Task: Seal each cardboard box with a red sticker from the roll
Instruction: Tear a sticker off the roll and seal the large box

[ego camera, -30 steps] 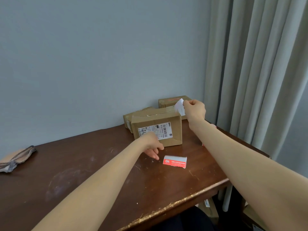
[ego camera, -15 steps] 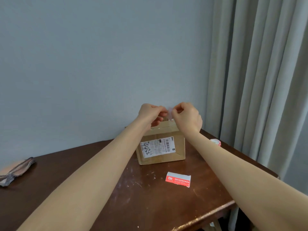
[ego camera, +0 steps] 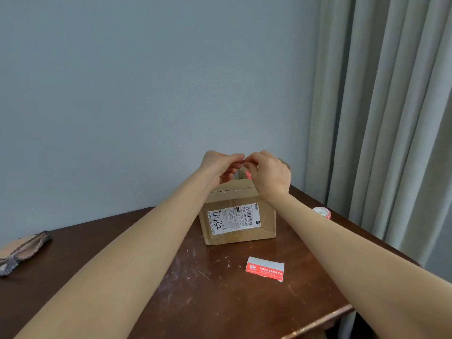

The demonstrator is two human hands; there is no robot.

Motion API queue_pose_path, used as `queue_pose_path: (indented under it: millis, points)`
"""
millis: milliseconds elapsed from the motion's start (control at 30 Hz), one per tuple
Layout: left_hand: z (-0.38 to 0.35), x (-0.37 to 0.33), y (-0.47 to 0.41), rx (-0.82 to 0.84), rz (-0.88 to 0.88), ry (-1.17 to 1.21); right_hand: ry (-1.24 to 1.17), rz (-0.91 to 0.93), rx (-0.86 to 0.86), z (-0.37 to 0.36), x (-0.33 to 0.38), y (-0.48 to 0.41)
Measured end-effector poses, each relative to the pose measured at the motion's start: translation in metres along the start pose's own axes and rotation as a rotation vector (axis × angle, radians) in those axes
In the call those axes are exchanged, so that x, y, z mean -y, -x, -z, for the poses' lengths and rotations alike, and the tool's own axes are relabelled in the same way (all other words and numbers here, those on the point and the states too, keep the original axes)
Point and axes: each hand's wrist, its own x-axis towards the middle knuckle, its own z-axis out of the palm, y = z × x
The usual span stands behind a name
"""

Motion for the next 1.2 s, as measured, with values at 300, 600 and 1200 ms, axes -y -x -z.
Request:
queue_pose_path:
  millis: [300, 600, 1200]
  points:
    - [0.0, 0.003, -0.012, -0.02, 0.05, -0.008, -0.027, 0.051, 0.015, -0.009, -0.004, -0.004]
    - [0.012, 0.012, -0.024, -0.189, -0.03, 0.055, -0.066, -0.112, 0.066, -0.011, -0.005, -0.008]
    - [0.024, 0.052, -0.038, -0.195, 0.078, 0.225, 0.216, -0.297, 0.541, -0.058, 0.009, -0.018]
